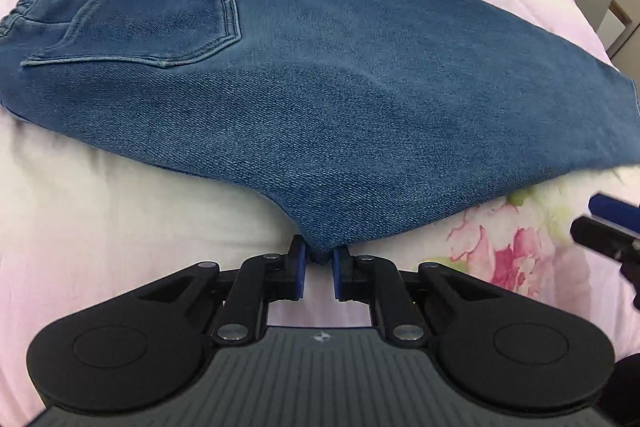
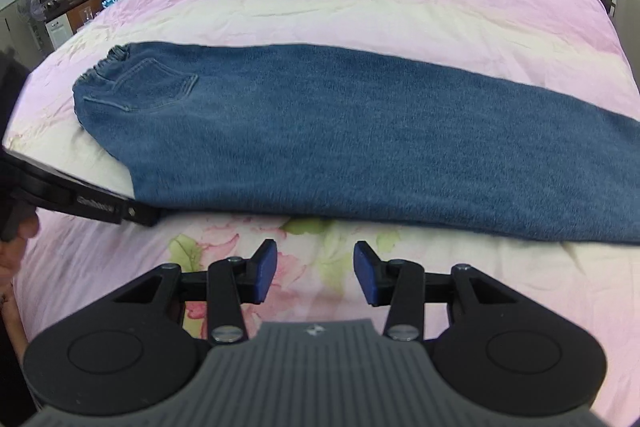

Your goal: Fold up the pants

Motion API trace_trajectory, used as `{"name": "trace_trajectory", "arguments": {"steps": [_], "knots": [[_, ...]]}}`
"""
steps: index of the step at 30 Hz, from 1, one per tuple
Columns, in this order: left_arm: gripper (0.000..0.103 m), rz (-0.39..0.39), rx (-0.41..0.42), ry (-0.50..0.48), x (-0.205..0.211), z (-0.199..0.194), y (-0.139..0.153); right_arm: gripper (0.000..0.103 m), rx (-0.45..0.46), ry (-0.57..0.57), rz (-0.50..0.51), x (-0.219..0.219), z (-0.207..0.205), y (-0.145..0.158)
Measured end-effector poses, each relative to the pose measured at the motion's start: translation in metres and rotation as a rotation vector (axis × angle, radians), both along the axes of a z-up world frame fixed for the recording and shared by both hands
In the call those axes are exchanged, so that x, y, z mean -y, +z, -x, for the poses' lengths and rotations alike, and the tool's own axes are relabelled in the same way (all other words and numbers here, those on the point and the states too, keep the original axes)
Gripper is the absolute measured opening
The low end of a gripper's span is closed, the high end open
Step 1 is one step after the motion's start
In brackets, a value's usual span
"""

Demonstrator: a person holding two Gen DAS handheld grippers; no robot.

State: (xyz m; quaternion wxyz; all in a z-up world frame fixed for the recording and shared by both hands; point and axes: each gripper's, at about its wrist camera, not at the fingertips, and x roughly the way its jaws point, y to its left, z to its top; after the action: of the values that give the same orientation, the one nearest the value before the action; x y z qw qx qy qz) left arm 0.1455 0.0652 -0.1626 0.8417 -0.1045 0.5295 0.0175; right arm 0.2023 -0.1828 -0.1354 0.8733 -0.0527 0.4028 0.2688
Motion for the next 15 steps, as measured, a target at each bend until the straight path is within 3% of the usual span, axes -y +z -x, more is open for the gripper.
{"name": "trace_trajectory", "arguments": {"steps": [4, 8, 10, 15], "knots": [[0.014, -0.001, 0.002, -0.01, -0.001, 0.002, 0.001, 0.039, 0.016, 0.104, -0.043, -0.026, -0.018, 0.006], [0.014, 0.009, -0.007, -0.035, -0.005, -0.002, 0.001, 0.034, -0.051, 0.245, -0.075, -0.071, -0.047, -0.007], [0.014, 0.015, -0.012, -0.05, -0.007, -0.003, 0.0, 0.033, -0.097, 0.273, -0.042, -0.094, -0.064, -0.02], [0.014, 0.027, -0.032, -0.076, -0.009, -0.009, -0.004, 0.025, -0.07, 0.241, 0.063, -0.131, -0.103, -0.043]]}}
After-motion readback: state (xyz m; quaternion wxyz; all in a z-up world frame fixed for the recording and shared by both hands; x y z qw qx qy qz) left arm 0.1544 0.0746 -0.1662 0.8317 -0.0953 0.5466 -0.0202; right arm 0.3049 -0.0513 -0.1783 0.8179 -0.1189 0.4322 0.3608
